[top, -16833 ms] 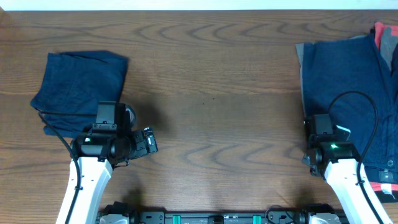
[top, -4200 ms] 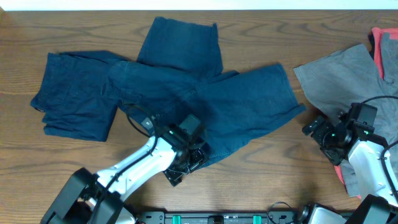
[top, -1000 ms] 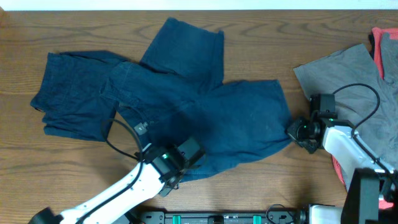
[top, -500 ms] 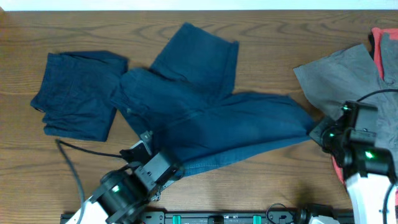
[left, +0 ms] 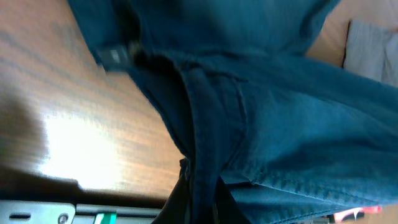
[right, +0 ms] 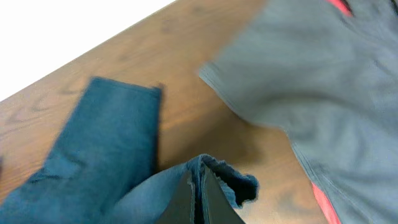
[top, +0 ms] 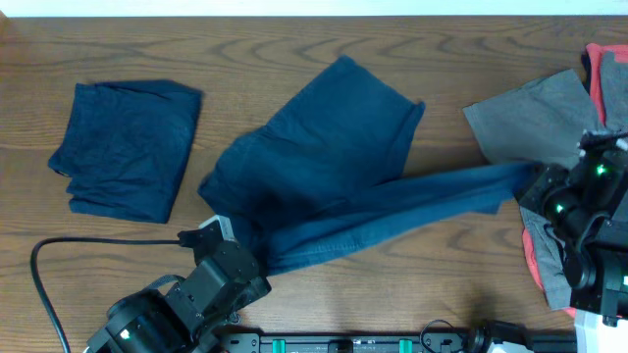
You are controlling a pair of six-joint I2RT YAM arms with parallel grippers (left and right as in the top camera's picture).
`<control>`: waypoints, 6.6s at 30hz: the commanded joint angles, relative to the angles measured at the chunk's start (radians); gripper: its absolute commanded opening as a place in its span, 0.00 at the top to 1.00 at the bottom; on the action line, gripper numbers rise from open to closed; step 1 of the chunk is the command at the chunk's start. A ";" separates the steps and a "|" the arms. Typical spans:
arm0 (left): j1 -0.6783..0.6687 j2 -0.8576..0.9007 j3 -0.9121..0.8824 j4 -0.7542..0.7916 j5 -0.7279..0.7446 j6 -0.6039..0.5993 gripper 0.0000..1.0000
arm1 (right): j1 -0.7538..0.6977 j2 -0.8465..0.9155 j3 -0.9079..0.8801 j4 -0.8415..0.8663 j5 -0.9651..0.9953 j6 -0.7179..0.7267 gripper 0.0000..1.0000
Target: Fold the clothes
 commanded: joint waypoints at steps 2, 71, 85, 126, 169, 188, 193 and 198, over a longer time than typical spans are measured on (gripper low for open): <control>0.001 0.005 0.013 -0.029 -0.241 -0.032 0.94 | -0.016 0.050 0.042 0.118 -0.084 -0.176 0.99; 0.884 0.713 0.003 0.666 0.119 0.313 0.00 | 0.203 0.866 0.042 0.742 -0.140 -0.128 0.01; 0.694 0.749 -0.031 0.529 0.103 0.422 0.01 | 0.250 1.086 0.012 0.657 -0.331 -0.124 0.09; 0.678 0.849 -0.020 0.600 0.354 0.713 0.02 | 0.129 0.920 0.013 0.106 0.144 0.188 0.01; 0.800 0.674 0.127 0.344 0.445 0.743 0.94 | 0.601 0.888 0.013 0.329 -0.334 -0.125 0.99; 0.799 0.606 0.286 0.264 0.486 0.728 0.94 | 0.989 1.085 0.024 0.755 -0.343 0.036 0.99; 0.799 0.608 0.286 0.270 0.485 0.728 0.94 | 0.870 0.948 0.025 0.637 -0.236 -0.005 0.98; 0.799 0.610 0.286 0.285 0.485 0.727 0.94 | 0.698 0.814 0.025 0.457 -0.080 -0.103 0.99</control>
